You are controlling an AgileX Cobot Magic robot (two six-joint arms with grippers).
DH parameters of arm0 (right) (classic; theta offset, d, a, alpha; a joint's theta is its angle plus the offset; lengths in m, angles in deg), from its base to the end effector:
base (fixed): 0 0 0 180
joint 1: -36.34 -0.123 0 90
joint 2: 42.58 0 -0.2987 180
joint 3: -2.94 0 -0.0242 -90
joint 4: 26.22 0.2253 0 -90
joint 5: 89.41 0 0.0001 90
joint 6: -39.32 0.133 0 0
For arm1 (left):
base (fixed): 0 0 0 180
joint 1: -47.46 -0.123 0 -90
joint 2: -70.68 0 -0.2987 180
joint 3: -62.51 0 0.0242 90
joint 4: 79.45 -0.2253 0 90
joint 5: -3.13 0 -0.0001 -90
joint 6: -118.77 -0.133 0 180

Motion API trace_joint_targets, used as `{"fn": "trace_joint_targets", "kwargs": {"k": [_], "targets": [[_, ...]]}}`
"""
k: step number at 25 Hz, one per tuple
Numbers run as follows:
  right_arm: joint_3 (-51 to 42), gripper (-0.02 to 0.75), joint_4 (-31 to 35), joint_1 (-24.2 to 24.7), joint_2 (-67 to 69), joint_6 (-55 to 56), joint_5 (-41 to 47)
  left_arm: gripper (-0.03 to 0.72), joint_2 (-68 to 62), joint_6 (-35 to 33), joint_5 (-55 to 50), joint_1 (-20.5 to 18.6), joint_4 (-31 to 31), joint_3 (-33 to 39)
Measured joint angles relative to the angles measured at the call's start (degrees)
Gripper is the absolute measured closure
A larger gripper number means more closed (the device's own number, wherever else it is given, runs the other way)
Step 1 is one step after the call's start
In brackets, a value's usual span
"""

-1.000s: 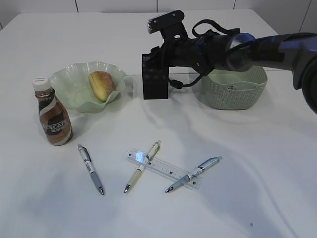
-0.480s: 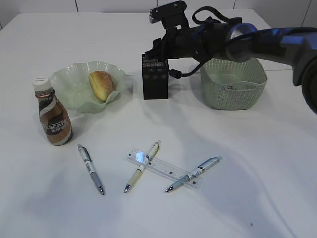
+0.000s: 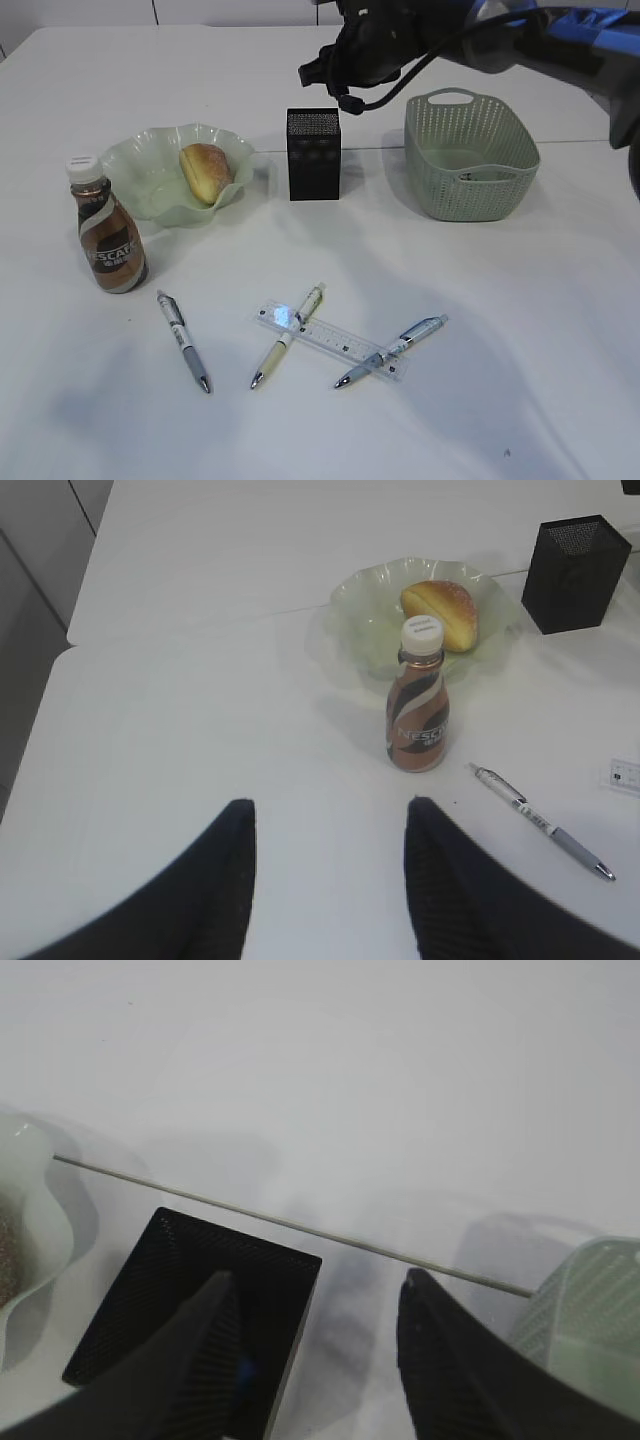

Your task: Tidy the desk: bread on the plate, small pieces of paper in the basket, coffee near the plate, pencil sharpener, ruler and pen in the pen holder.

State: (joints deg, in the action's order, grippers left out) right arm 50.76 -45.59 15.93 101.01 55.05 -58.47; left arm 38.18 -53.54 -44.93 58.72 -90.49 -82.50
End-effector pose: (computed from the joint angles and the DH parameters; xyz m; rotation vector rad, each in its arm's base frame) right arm 0.5458 0.1789 0.2260 -0.3097 2.1537 0.0052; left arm 0.0686 0.0057 0.3363 0.1010 2.0002 0.0146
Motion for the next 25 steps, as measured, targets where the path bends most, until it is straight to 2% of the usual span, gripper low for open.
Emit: {"fn": "trace_joint_targets", "kwargs": {"k": [4, 8, 9, 10, 15, 19, 21, 22, 23, 25], "targets": [[0.3, 0.329, 0.2, -0.6, -2.9, 0.0, 5.6, 0.347, 0.0, 0.0, 0.0, 0.0, 0.0, 0.0], [0.6, 0.329, 0.9, -1.1, -6.5, 0.0, 17.0, 0.347, 0.0, 0.0, 0.0, 0.0, 0.0, 0.0], [0.6, 0.329, 0.9, -1.1, -6.9, 0.0, 17.0, 0.347, 0.0, 0.1, 0.0, 0.0, 0.0, 0.0], [0.6, 0.329, 1.7, -1.1, -7.6, 0.0, 23.3, 0.347, 0.0, 0.4, 0.0, 0.0, 0.0, 0.0], [0.6, 0.329, 7.4, -1.1, -8.8, -4.9, 36.7, 0.347, 0.0, 1.5, -0.1, 0.0, 0.2, 0.0], [0.6, 0.33, 12.6, -1.2, -8.9, -11.4, 39.5, 0.347, -0.1, 1.6, -0.3, 0.0, 0.5, 0.0], [0.6, 0.33, 17.3, -1.2, -9.1, -14.8, 39.9, 0.347, -0.1, 1.6, -0.3, 0.0, 0.5, 0.0], [0.6, 0.33, 17.3, -1.2, -9.1, -14.8, 39.9, 0.347, -0.1, 1.6, -0.4, 0.0, 0.7, 0.0], [0.6, 0.33, 21.9, -1.2, -9.2, -16.8, 40.1, 0.347, -0.1, 1.6, -0.5, 0.0, 0.9, 0.0], [0.5, 0.33, 24.0, -1.2, -9.5, -17.7, 40.1, 0.347, -0.1, 1.6, -1.3, 0.0, 1.4, 0.0]]}}
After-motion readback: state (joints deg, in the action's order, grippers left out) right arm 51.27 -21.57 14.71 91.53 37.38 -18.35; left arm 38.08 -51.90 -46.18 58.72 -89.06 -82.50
